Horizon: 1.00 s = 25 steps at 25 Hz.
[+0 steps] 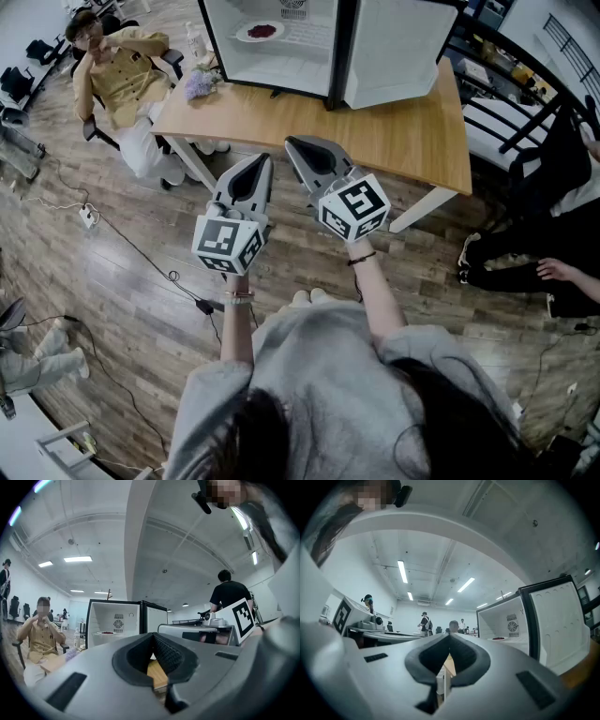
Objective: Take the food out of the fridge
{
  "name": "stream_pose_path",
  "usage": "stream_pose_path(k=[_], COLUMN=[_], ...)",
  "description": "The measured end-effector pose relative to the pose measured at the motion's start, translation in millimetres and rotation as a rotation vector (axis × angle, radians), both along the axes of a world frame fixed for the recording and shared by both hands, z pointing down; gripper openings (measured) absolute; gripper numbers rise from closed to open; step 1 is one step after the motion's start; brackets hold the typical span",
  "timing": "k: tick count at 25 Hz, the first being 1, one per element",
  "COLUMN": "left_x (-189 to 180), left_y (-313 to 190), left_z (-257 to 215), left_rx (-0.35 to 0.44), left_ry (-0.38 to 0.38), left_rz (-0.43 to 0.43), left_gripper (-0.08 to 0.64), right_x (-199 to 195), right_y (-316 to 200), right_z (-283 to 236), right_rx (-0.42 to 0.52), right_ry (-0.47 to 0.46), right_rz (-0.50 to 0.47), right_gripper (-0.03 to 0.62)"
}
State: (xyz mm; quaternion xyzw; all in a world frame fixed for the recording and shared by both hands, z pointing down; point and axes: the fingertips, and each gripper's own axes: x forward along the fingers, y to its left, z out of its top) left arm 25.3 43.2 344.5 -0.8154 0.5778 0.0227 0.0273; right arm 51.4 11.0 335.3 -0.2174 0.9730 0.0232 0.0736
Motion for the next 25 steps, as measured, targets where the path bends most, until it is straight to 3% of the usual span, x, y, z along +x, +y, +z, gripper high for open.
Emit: stream_pose_path(k=[25], left_x=[13.0], left_y=[-18.8], left_z=[15.7], left_rx=[-0.041], left_ry=[0.021], left_rz=[-0.025], left_gripper=[0.008], right_x=[5.9], right_y=[-21.0], right_z=[27.0], right_rx=[-0.040], right_ry=[0.055], right_rz=[-0.030], right_gripper=[0.009])
